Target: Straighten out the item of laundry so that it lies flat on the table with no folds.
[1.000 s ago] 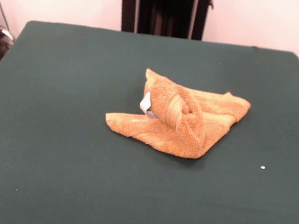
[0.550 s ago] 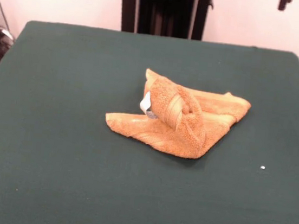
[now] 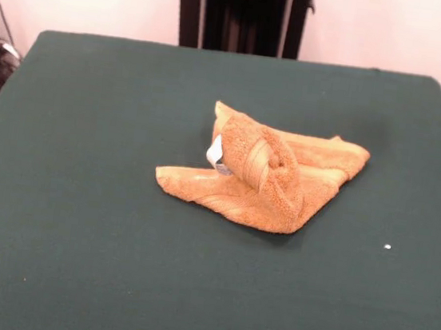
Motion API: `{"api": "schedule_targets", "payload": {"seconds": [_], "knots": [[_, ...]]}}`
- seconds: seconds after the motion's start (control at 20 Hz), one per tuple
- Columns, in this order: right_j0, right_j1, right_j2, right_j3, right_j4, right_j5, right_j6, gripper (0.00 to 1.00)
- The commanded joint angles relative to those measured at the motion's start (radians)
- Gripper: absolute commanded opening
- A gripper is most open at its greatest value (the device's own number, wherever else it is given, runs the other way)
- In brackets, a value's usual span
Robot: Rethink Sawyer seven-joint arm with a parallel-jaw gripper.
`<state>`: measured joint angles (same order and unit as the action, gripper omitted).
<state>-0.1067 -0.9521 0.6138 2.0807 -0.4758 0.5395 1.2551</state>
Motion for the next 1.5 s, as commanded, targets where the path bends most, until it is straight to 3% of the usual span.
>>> {"api": "schedule_targets", "payload": {"seconds": [0.05,0.5,0.55,0.65,1.5], "knots": [[0.092,0.071,0.076,-0.079,-0.046,-0.056,0.035,1.00],[0.113,0.111,0.111,-0.172,-0.039,0.041,-0.066,1.00],[0.009,0.078,0.148,-0.120,-0.030,0.042,-0.137,1.00],[-0.015,0.078,0.165,-0.135,-0.031,0.064,-0.167,1.00],[-0.061,0.112,0.267,-0.305,-0.066,0.288,-0.288,1.00]]}}
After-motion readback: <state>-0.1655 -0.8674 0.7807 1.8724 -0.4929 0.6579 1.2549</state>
